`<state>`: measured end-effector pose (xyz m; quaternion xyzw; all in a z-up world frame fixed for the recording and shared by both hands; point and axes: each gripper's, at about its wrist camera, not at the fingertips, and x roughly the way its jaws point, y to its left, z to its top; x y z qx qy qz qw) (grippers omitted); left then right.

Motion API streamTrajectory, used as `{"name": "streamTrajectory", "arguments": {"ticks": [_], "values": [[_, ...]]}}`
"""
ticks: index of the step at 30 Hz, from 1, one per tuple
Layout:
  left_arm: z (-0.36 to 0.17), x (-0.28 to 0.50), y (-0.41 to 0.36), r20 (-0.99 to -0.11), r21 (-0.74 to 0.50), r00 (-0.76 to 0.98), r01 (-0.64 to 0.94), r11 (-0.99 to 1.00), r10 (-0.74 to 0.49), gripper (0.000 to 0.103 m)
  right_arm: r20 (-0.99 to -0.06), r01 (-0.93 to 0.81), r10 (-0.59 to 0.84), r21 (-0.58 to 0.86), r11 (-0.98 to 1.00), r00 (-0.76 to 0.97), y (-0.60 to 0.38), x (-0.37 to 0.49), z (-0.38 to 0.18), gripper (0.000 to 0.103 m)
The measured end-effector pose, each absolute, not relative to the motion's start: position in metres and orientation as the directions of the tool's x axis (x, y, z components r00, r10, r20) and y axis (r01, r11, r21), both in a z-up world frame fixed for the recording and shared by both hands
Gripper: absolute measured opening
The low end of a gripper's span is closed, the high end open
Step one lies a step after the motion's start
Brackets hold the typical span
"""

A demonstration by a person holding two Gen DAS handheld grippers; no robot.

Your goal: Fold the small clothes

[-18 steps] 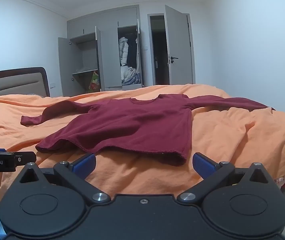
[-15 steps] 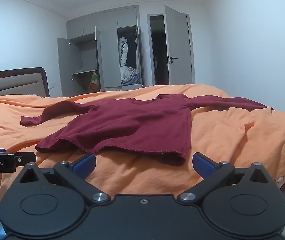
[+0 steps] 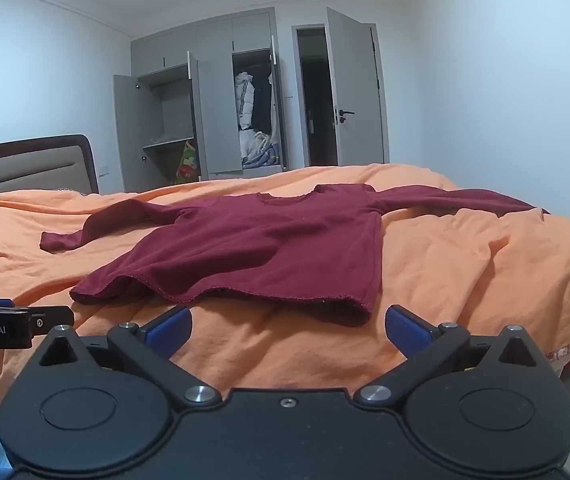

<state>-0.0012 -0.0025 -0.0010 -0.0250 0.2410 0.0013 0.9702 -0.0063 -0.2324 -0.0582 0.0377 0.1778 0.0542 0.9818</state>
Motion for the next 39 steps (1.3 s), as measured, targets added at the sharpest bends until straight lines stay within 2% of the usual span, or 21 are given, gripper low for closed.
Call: {"name": "streamTrajectory", "arguments": {"ticks": [39], "values": [[-0.0036, -0.0016, -0.0053, -0.469, -0.053, 0.883, -0.011, 0.999, -0.015, 0.103, -0.349, -0.094, 0.121, 0.095, 0.991, 0.929, -0.2330, -0.0064, -0.0586, 0.103]]}}
